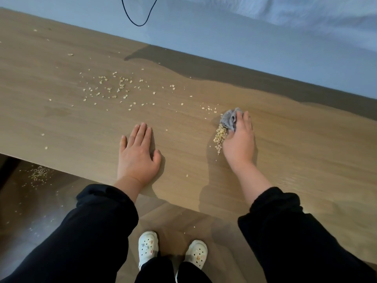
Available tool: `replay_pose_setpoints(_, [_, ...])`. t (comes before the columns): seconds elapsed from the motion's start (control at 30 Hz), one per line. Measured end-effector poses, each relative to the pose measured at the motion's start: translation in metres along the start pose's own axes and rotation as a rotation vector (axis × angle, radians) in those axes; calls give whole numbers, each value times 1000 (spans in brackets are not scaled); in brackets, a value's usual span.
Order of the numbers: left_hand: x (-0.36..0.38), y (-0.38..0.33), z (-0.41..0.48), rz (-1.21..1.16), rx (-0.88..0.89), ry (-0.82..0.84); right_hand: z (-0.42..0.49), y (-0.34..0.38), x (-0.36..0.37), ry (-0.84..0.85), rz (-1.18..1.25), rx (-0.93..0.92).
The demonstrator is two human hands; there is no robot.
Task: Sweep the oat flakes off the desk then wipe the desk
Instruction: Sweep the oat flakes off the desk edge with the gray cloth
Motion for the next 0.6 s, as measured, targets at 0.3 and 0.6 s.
replay_pose_setpoints(0.3, [1, 0, 0, -7, -2, 7, -18, -64, -37, -42, -378, -104])
replay_pose_setpoints(0.6, [3, -1, 0, -3, 7, 51, -55, -55, -46, 93, -503, -438])
Point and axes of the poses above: each hand's wrist, its own z-axis towards the middle knuckle, its own x-axis out of the palm, y = z × x, the point moved 9 cm from there along z, towards the middle knuckle, and after that the axes turned 14 degrees about -y, right-handed, at the moved point
